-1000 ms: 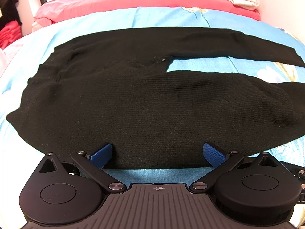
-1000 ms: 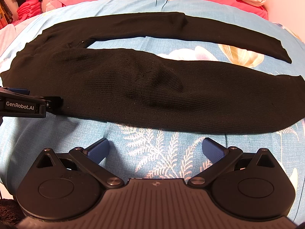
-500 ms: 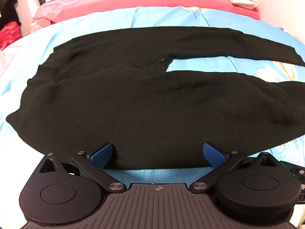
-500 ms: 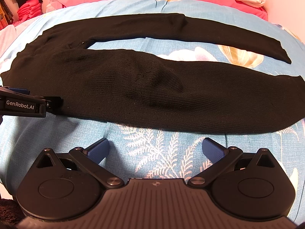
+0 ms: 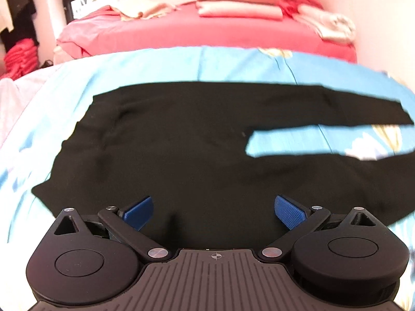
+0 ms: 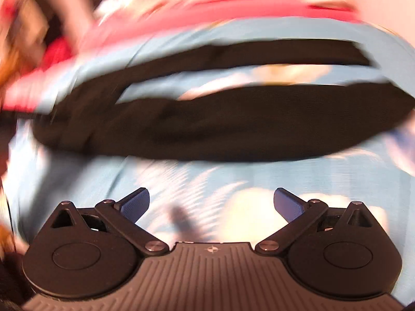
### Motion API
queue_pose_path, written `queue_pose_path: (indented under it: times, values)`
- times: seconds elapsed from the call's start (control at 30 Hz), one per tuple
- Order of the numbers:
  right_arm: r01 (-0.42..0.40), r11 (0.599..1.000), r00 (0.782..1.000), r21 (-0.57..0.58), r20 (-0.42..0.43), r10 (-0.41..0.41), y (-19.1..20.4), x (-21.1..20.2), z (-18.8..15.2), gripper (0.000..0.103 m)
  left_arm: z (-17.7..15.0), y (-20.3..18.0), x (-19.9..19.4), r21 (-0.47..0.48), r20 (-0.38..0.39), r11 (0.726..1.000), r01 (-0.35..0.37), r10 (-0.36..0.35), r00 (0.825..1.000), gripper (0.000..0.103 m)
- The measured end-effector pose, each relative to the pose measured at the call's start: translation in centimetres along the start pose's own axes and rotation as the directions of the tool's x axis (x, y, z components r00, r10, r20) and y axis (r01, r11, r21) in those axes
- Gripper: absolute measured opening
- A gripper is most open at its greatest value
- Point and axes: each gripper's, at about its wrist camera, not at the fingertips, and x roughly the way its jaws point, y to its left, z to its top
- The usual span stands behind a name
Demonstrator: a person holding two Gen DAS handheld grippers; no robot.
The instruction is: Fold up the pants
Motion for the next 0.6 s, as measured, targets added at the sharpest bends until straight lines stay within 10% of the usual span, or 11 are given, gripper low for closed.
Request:
queue_pose_path:
  times: [0.2,0.27,0.47,0.53,0.6]
  values:
    - [0.190,0.895,0.932,0.402,0.214,-0.294,-12.6,-2.3,3.2,0.084,0.0,2.4,5.6,-0.078,-0.106,0.997,-0.023,0.015,0.994,0.103]
    - [0.242,0.847,0.921,0.473,0.164,-0.354,-15.5,-0.4,4.1,0.055,-0.7,2.5,5.5,-0.057,-0.046,0.998,-0.025,0.022,0.999,0.103]
    - [0.185,0.879,0.918,0.439,0.241,-0.314,-15.4,3.1,5.9,0.047,-1.1,2.1,5.3,-0.058,-0.036,0.997,-0.045,0.043,0.998,0.103]
    - [0.298,0.901,0.899,0.315,0.225,-0.376,-13.7,3.7,6.3,0.012,-1.0,2.1,5.4,-0.059,-0.033,0.997,-0.054,0.052,0.998,0.103]
    - [0.297,0.903,0.887,0.310,0.261,-0.381,-14.3,2.6,6.1,0.011,-1.0,2.1,5.3,-0.057,-0.027,0.997,-0.057,0.055,0.998,0.103]
